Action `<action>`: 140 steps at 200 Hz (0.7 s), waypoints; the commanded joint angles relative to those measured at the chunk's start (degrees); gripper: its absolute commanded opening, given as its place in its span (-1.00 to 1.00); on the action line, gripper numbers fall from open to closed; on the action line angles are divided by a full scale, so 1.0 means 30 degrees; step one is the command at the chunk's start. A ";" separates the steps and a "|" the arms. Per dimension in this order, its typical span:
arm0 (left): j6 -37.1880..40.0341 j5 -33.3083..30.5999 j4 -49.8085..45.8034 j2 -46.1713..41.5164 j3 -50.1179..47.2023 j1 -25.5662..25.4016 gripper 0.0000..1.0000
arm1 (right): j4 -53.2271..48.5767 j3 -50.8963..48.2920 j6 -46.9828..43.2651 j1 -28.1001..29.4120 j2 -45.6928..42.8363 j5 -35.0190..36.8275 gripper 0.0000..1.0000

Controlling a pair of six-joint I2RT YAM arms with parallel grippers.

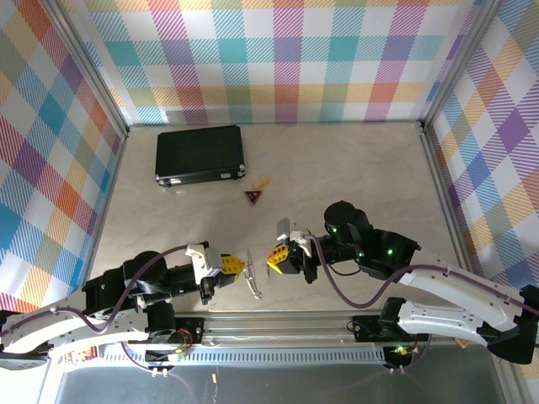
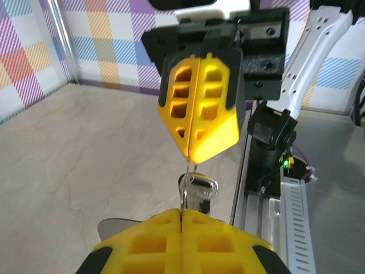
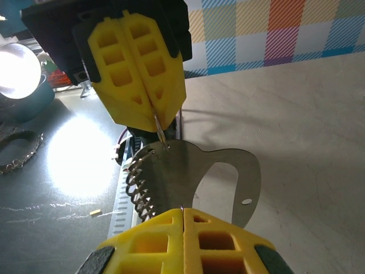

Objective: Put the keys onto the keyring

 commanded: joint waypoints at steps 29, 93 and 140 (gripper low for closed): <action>0.0531 0.0218 0.1100 -0.0061 -0.0159 -0.0048 -1.00 | 0.1615 0.0256 0.0878 0.0176 -0.0064 -0.0509 -1.00; 0.0503 0.0439 0.1267 -0.0105 -0.0365 -0.0031 -1.00 | 0.2549 0.0038 0.1208 0.0454 -0.0096 -0.0831 -1.00; 0.0465 0.0424 0.1286 -0.0229 -0.0437 -0.0020 -1.00 | 0.2936 0.0128 0.1309 0.0706 0.0251 -0.0930 -1.00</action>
